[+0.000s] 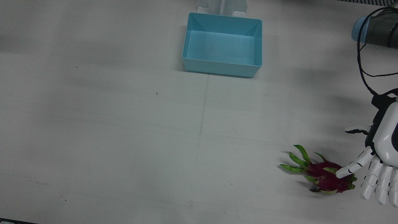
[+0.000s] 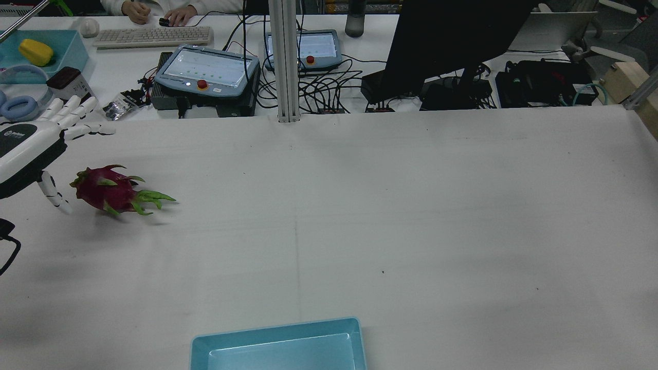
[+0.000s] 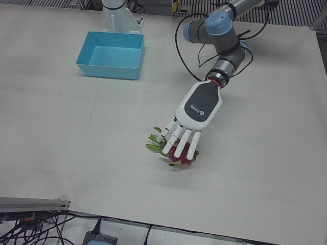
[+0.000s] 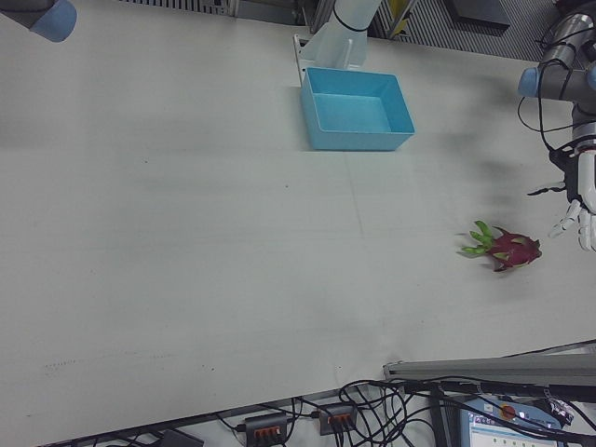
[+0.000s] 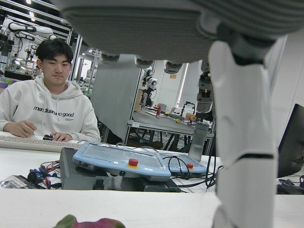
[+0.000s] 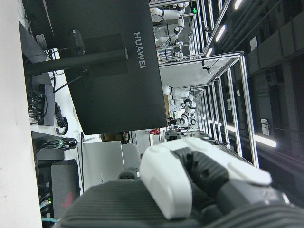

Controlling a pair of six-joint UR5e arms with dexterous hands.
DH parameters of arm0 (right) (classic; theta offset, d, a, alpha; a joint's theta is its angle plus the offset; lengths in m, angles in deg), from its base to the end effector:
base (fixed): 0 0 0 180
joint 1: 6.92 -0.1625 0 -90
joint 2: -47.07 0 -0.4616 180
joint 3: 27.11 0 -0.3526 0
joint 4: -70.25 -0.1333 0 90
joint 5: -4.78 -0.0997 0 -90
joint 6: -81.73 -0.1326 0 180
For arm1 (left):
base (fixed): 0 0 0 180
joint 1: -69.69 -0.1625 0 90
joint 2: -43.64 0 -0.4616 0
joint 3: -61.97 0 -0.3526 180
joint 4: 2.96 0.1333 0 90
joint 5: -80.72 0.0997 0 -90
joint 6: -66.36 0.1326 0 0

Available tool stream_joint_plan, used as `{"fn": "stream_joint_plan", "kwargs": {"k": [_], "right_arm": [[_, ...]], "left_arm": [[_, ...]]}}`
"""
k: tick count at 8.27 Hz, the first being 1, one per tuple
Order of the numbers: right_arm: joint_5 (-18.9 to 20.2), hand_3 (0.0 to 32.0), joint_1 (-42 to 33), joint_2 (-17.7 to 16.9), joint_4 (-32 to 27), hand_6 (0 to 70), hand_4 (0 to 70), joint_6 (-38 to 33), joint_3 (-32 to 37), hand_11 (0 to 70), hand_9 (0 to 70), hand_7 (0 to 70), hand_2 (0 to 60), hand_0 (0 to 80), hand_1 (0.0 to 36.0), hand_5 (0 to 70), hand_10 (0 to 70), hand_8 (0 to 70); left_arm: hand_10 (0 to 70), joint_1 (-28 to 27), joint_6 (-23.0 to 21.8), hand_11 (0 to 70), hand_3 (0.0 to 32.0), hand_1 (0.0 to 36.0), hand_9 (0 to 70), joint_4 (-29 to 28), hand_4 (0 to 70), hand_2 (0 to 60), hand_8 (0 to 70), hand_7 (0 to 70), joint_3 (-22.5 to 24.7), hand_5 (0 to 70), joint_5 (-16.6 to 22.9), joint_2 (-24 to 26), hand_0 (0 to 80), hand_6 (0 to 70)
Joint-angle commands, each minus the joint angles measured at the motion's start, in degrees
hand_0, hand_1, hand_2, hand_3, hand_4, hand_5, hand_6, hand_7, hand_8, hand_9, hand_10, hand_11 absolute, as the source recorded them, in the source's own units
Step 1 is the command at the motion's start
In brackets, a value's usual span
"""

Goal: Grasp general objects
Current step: 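Lower the open left hand around the dragon fruit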

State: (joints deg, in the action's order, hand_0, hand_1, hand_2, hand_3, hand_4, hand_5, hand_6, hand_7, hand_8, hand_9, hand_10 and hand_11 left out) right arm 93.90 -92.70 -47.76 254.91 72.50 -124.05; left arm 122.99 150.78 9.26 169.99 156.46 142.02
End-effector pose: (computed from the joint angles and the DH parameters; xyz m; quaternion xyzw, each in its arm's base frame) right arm 0.1025 -0.4503 0.7150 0.0754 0.6871 -0.7217 0.0369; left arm 0.1849 -0.5258 0.5276 0.3864 0.6851 -0.3849 0.4828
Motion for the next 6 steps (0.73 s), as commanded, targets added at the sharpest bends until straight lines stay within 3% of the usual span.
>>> {"fn": "stream_joint_plan", "kwargs": {"k": [1, 2, 4, 6], "right_arm": [[0.00, 0.0, 0.00, 0.00, 0.00, 0.0, 0.0, 0.00, 0.08, 0.0, 0.0, 0.0, 0.0, 0.0, 0.0, 0.0, 0.0, 0.0], [0.00, 0.0, 0.00, 0.00, 0.00, 0.0, 0.0, 0.00, 0.08, 0.0, 0.0, 0.0, 0.0, 0.0, 0.0, 0.0, 0.0, 0.0], [-0.09, 0.0, 0.00, 0.00, 0.00, 0.0, 0.0, 0.00, 0.08, 0.0, 0.0, 0.0, 0.0, 0.0, 0.0, 0.0, 0.0, 0.0], [-0.09, 0.0, 0.09, 0.00, -0.09, 0.0, 0.0, 0.00, 0.08, 0.0, 0.0, 0.0, 0.0, 0.0, 0.0, 0.0, 0.0, 0.0]], "left_arm": [[0.0, -1.70, -0.13, 0.0, 18.2, 17.4, 0.0, 3.26, 7.9, 0.1, 0.0, 2.0, -8.07, 0.0, -0.50, 6.21, 52.7, 0.0], [0.0, -2.23, -0.04, 0.0, 19.6, 16.7, 0.0, 3.08, 6.6, 0.2, 0.0, 0.4, -9.56, 0.0, -0.59, 7.00, 52.0, 0.0], [0.0, -3.20, 0.31, 0.0, 26.0, 15.8, 0.0, 3.17, 3.0, 0.0, 0.0, 0.0, -13.60, 0.0, -0.68, 9.19, 51.0, 0.0], [0.0, -3.20, 0.48, 0.0, 25.4, 16.9, 0.0, 1.60, 3.7, 0.2, 0.0, 0.0, -16.95, 0.0, -0.77, 9.81, 51.7, 0.0]]}}
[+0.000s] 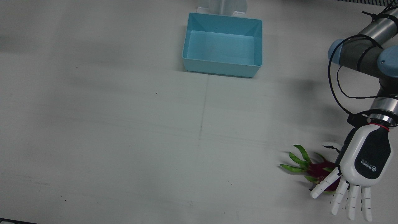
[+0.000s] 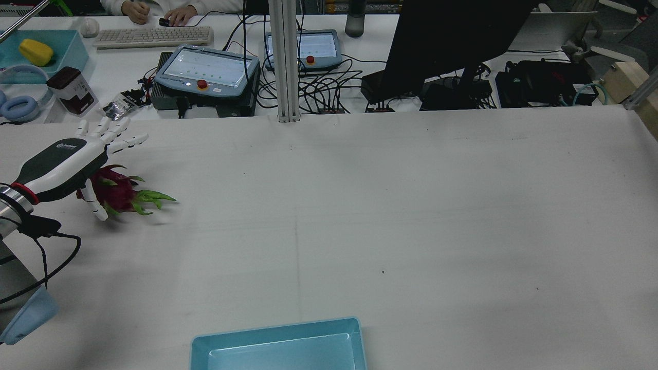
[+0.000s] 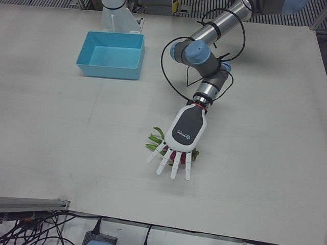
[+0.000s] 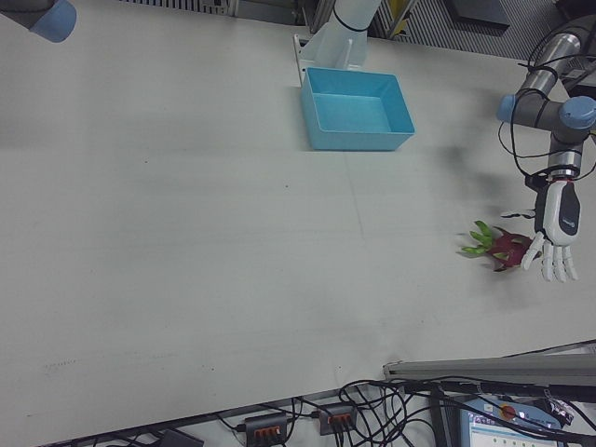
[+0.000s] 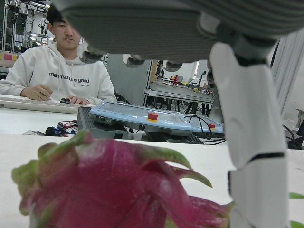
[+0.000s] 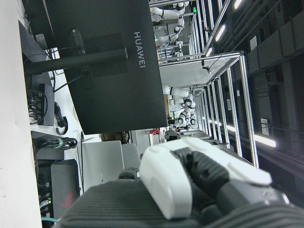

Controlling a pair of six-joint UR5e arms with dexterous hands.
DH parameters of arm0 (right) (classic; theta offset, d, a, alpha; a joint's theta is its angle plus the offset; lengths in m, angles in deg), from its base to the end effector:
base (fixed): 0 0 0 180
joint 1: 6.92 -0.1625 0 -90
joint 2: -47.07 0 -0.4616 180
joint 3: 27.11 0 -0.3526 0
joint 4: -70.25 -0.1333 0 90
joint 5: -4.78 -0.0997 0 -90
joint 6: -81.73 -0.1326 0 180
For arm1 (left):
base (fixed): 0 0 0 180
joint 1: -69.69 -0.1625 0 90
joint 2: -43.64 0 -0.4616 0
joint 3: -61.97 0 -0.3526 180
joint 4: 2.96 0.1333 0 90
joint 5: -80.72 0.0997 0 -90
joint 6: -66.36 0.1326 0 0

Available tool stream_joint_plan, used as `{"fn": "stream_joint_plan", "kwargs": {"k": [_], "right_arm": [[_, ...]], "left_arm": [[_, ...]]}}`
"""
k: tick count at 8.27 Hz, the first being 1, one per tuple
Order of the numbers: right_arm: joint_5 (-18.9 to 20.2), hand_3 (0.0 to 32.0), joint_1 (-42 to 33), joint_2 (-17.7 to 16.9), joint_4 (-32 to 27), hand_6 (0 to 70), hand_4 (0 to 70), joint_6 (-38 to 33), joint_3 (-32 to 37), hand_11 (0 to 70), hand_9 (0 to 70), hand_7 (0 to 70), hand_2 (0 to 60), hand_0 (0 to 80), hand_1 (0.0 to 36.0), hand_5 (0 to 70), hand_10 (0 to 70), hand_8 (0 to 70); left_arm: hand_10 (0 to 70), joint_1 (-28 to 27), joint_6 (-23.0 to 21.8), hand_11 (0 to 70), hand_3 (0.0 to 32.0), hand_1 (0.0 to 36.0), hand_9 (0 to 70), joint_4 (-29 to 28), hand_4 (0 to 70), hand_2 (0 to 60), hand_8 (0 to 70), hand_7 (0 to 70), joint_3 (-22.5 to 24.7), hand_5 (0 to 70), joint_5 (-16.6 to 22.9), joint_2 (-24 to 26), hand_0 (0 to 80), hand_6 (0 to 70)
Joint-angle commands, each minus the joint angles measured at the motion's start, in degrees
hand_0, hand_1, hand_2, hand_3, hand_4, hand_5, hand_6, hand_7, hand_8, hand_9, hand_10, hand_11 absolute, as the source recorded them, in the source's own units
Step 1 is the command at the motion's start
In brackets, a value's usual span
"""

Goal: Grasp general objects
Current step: 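Lower the open left hand around the dragon fruit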

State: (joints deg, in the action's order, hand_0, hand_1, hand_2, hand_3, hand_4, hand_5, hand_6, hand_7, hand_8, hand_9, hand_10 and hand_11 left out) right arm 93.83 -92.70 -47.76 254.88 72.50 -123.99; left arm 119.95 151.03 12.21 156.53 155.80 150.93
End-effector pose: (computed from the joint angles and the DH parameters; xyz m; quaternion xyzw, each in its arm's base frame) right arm 0.1026 -0.4502 0.7154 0.0750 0.6869 -0.7219 0.0373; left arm 0.2570 -0.5710 0.5561 0.3628 0.6516 -0.3931 0.5378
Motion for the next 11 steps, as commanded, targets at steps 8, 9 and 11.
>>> {"fn": "stream_joint_plan", "kwargs": {"k": [8, 9, 11], "right_arm": [[0.08, 0.0, 0.08, 0.00, 0.03, 0.0, 0.0, 0.00, 0.03, 0.0, 0.0, 0.0, 0.0, 0.0, 0.0, 0.0, 0.0, 0.0], [0.08, 0.0, 0.09, 0.00, 0.03, 0.0, 0.0, 0.00, 0.03, 0.0, 0.0, 0.0, 0.0, 0.0, 0.0, 0.0, 0.0, 0.0], [-0.01, 0.0, 0.00, 0.00, 0.03, 0.0, 0.0, 0.00, 0.03, 0.0, 0.0, 0.0, 0.0, 0.0, 0.0, 0.0, 0.0, 0.0]], "left_arm": [[0.0, -2.71, 2.25, 0.0, 20.2, 16.1, 0.0, 0.65, 6.3, 2.8, 0.0, 0.0, -7.11, 0.0, -4.50, 2.92, 50.4, 0.0], [0.0, -2.62, 2.86, 0.0, 20.4, 16.8, 0.0, 1.26, 6.4, 3.8, 0.0, 0.0, -7.29, 0.0, -5.20, 3.01, 50.8, 0.0], [0.0, -2.62, 3.84, 0.0, 17.6, 17.6, 0.0, 1.27, 7.6, 5.5, 0.0, 0.0, -9.12, 0.0, -6.07, 3.01, 51.2, 0.0]]}}
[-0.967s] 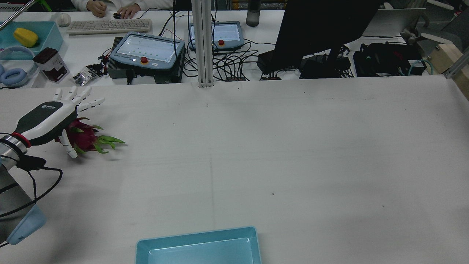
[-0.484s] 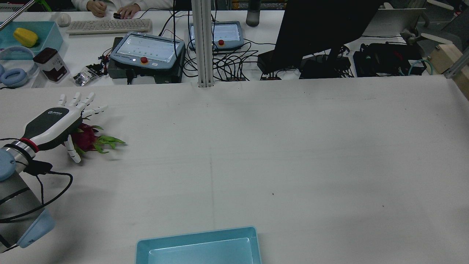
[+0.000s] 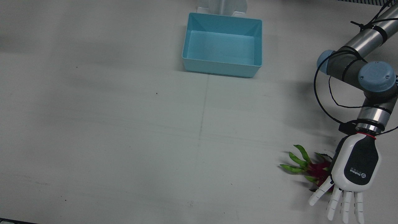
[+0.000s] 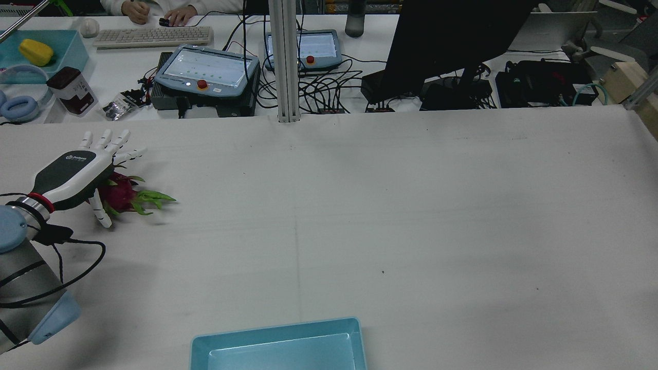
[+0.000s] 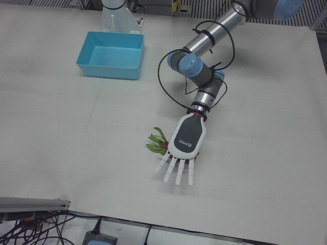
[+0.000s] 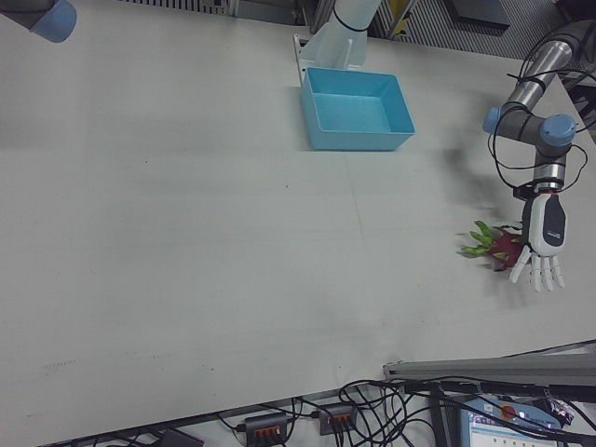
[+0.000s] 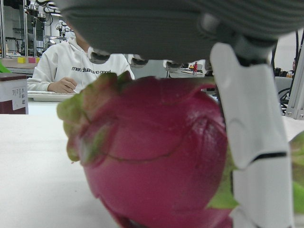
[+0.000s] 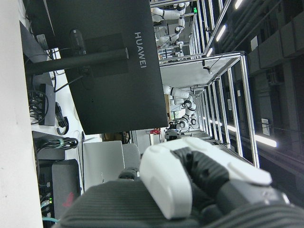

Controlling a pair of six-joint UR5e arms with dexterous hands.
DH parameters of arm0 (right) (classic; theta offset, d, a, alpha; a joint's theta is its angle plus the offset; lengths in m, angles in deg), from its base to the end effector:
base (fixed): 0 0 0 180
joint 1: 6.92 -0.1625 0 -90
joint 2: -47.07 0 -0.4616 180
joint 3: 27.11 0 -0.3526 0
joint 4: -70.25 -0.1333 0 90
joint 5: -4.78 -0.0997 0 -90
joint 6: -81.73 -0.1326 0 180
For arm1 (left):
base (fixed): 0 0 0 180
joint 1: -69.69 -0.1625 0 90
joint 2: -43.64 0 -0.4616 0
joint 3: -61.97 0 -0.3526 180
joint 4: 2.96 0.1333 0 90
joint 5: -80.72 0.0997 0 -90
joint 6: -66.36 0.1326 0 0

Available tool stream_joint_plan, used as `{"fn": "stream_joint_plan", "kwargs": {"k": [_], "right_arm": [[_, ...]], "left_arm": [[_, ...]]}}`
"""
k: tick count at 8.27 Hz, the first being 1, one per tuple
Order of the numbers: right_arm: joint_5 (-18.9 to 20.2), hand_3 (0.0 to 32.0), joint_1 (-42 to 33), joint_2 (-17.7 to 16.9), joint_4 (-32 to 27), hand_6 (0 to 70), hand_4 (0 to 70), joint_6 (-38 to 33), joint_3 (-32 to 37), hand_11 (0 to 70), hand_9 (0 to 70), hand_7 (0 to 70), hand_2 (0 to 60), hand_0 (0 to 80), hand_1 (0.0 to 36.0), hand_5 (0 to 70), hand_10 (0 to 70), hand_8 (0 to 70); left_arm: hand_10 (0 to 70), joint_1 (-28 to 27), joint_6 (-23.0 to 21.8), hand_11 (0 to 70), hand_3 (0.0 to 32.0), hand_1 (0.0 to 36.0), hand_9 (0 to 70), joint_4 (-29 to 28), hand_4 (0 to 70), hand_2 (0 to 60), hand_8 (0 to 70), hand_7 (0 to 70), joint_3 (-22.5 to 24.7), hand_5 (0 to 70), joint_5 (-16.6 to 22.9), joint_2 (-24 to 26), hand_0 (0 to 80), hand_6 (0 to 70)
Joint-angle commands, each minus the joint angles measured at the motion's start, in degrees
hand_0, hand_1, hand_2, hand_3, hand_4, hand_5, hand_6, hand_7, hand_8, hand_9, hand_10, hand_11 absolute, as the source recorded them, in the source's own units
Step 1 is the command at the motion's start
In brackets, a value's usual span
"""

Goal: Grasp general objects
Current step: 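Close the left hand fingers around the dragon fruit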

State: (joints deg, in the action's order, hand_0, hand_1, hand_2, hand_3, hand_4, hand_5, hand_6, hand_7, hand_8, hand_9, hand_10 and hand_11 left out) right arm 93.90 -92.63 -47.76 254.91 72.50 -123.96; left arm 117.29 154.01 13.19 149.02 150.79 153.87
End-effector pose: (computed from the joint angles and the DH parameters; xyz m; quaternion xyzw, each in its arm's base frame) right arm 0.1019 -0.4503 0.7157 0.0758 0.6865 -0.7223 0.0365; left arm 0.2882 -0.5803 0.5881 0.3824 0.6025 -0.4031 0.5729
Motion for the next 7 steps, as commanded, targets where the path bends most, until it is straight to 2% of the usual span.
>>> {"fn": "stream_joint_plan", "kwargs": {"k": [1, 2, 3, 4, 5, 6, 7], "right_arm": [[-0.09, 0.0, 0.01, 0.00, 0.00, 0.0, 0.0, 0.00, 0.00, 0.0, 0.0, 0.0, 0.0, 0.0, 0.0, 0.0, 0.0, 0.0], [-0.09, 0.0, 0.01, 0.00, 0.00, 0.0, 0.0, 0.09, 0.00, 0.0, 0.0, 0.0, 0.0, 0.0, 0.0, 0.0, 0.0, 0.0], [0.00, 0.0, 0.01, 0.00, 0.00, 0.0, 0.0, 0.00, 0.00, 0.0, 0.0, 0.0, 0.0, 0.0, 0.0, 0.0, 0.0, 0.0], [-0.09, 0.0, 0.01, 0.00, 0.00, 0.0, 0.0, 0.00, 0.00, 0.0, 0.0, 0.0, 0.0, 0.0, 0.0, 0.0, 0.0, 0.0], [-0.09, 0.0, 0.01, 0.00, 0.00, 0.0, 0.0, 0.00, 0.00, 0.0, 0.0, 0.0, 0.0, 0.0, 0.0, 0.0, 0.0, 0.0], [-0.09, 0.0, 0.01, 0.00, 0.00, 0.0, 0.0, 0.00, 0.00, 0.0, 0.0, 0.0, 0.0, 0.0, 0.0, 0.0, 0.0, 0.0], [-0.09, 0.0, 0.01, 0.00, 0.00, 0.0, 0.0, 0.09, 0.00, 0.0, 0.0, 0.0, 0.0, 0.0, 0.0, 0.0, 0.0, 0.0]], "left_arm": [[0.0, 0.04, 0.86, 0.0, 12.0, 18.3, 0.0, 0.20, 9.3, 8.4, 0.0, 0.1, -1.97, 0.0, -1.68, 0.08, 51.2, 0.0], [0.0, 0.04, 0.86, 0.0, 0.4, 19.0, 0.0, 0.28, 3.3, 10.0, 0.0, 0.5, -1.97, 44.5, -1.68, 0.16, 51.4, 0.0], [0.0, 0.04, 0.86, 0.0, 0.0, 20.2, 0.0, 0.37, 0.0, 15.6, 0.0, 0.2, -1.97, 70.0, -1.77, 0.43, 51.2, 0.0], [0.0, 0.04, 0.86, 0.0, 0.0, 21.4, 0.0, 0.37, 0.0, 22.2, 0.0, 0.0, -1.97, 70.0, -2.03, 0.52, 50.9, 0.1], [0.0, 0.04, 0.86, 0.0, 0.0, 22.8, 0.0, 0.46, 3.6, 35.8, 0.0, 0.0, -1.89, 70.0, -3.52, 0.52, 49.5, 1.2], [0.0, 0.04, 0.86, 0.7, 0.0, 28.0, 0.0, 0.55, 13.5, 60.0, 0.0, 3.3, -1.97, 70.0, -3.79, 0.52, 47.5, 2.9], [0.0, 0.04, 0.86, 1.1, 0.0, 32.1, 1.2, 0.46, 23.2, 60.0, 0.5, 13.4, -1.89, 70.0, -3.88, 0.52, 45.9, 7.8]]}}
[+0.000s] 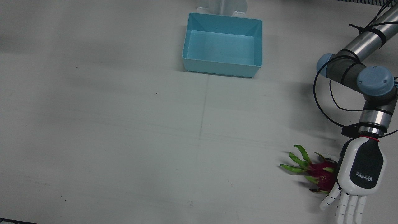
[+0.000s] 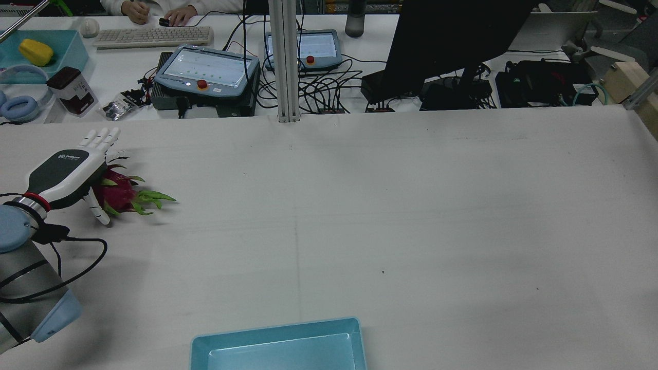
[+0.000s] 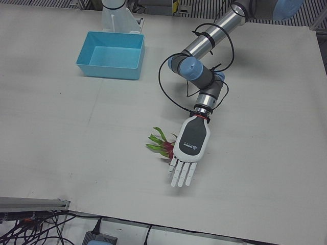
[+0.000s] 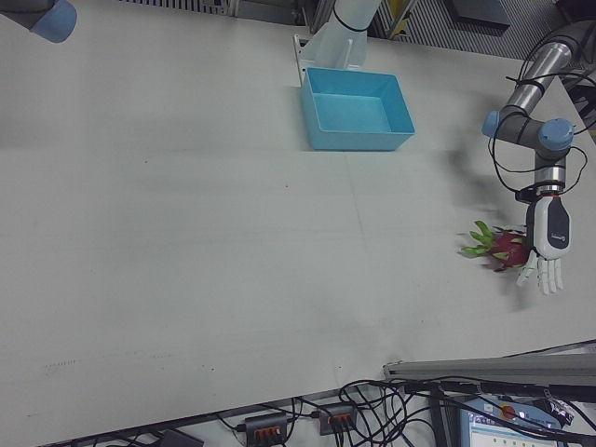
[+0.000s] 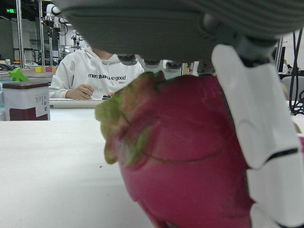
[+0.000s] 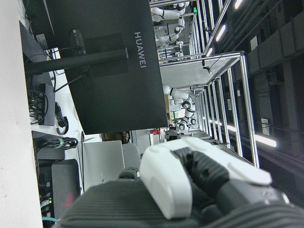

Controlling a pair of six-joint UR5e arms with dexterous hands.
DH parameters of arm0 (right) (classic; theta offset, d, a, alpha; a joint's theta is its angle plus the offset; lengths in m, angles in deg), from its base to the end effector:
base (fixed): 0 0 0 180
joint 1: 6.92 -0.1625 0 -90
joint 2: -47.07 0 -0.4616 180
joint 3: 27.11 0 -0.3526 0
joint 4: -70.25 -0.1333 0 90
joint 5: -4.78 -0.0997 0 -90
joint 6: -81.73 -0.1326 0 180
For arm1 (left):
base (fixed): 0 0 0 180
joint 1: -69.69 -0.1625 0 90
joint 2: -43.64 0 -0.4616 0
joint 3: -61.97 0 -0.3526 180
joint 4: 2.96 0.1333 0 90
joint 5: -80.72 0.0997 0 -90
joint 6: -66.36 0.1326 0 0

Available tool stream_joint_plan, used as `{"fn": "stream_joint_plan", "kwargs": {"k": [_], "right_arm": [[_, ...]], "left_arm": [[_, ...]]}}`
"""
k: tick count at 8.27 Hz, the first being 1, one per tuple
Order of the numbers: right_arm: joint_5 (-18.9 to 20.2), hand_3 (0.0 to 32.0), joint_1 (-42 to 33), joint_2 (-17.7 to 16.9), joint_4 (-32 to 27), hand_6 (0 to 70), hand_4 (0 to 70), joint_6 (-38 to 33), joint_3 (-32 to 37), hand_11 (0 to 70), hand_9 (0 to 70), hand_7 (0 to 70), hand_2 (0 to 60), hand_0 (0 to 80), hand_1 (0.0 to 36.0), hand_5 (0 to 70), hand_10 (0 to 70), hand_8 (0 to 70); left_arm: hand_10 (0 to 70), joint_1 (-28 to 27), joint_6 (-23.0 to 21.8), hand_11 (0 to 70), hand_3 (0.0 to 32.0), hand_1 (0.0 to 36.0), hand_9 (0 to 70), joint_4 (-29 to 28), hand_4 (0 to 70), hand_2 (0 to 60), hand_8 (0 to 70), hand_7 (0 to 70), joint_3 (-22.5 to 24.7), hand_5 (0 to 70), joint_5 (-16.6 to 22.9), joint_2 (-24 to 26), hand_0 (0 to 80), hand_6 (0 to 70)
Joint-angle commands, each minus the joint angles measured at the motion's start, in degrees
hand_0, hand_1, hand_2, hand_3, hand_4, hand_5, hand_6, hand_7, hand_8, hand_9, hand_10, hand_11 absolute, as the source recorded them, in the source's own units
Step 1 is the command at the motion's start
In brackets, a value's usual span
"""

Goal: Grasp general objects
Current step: 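Close the left hand fingers around the dragon fruit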

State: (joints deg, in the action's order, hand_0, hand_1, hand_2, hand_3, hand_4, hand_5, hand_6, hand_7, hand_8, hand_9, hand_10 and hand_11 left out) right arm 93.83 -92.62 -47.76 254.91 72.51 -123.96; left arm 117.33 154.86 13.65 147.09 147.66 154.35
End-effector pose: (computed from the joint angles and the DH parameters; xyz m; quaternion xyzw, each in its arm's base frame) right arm 0.1020 -0.4503 0.7157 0.0753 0.6865 -0.7223 0.0368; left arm 0.2830 -0.5852 0.5994 0.4006 0.5773 -0.4177 0.5760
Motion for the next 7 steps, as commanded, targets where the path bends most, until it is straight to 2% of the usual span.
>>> {"fn": "stream_joint_plan", "kwargs": {"k": [1, 2, 4, 5, 6, 7], "right_arm": [[-0.01, 0.0, 0.00, 0.00, 0.00, 0.0, 0.0, 0.00, 0.00, 0.0, 0.0, 0.0, 0.0, 0.0, 0.0, 0.0, 0.0, 0.0], [-0.01, 0.0, 0.00, 0.00, -0.09, 0.0, 0.0, 0.00, 0.00, 0.0, 0.0, 0.0, 0.0, 0.0, 0.0, 0.0, 0.0, 0.0], [-0.01, 0.0, 0.00, 0.00, 0.00, 0.0, 0.0, 0.00, 0.00, 0.0, 0.0, 0.0, 0.0, 0.0, 0.0, 0.0, 0.0, 0.0], [-0.01, 0.0, -0.08, 0.00, -0.09, 0.0, 0.0, 0.00, 0.00, 0.0, 0.0, 0.0, 0.0, 0.0, 0.0, 0.0, 0.0, 0.0], [-0.01, 0.0, 0.00, 0.00, 0.00, 0.0, 0.0, 0.00, 0.00, 0.0, 0.0, 0.0, 0.0, 0.0, 0.0, 0.0, 0.0, 0.0], [0.08, 0.0, -0.08, 0.00, 0.00, 0.0, 0.0, 0.00, 0.00, 0.0, 0.0, 0.0, 0.0, 0.0, 0.0, 0.0, 0.0, 0.0]], "left_arm": [[1.5, 0.00, 0.00, 3.8, 0.0, 32.0, 3.2, 0.00, 25.3, 60.0, 1.5, 23.2, -0.04, 70.0, -0.84, 0.04, 44.7, 12.9], [3.8, 0.00, 0.00, 7.1, 0.0, 32.1, 6.0, -0.26, 25.9, 60.0, 2.8, 33.9, -0.04, 70.0, -0.84, 0.04, 43.0, 19.1], [4.0, 0.00, 0.00, 7.5, 0.0, 35.3, 7.1, -1.13, 28.4, 60.0, 2.8, 32.3, -0.12, 70.0, -1.97, -0.05, 44.2, 18.3], [4.8, -0.09, 0.00, 8.6, 0.0, 35.6, 9.1, -1.31, 28.4, 60.0, 4.1, 34.9, -0.12, 70.0, -3.64, -0.14, 43.7, 19.7], [6.3, 0.00, -0.26, 10.8, 0.0, 36.0, 14.3, -1.84, 30.0, 60.0, 8.0, 41.8, -0.04, 70.0, -3.65, -0.14, 42.7, 25.3], [10.2, 0.35, -0.61, 16.4, 0.0, 35.9, 22.2, -2.19, 32.7, 60.0, 14.1, 49.5, 0.75, 70.0, -3.65, -0.14, 41.4, 33.0]]}}
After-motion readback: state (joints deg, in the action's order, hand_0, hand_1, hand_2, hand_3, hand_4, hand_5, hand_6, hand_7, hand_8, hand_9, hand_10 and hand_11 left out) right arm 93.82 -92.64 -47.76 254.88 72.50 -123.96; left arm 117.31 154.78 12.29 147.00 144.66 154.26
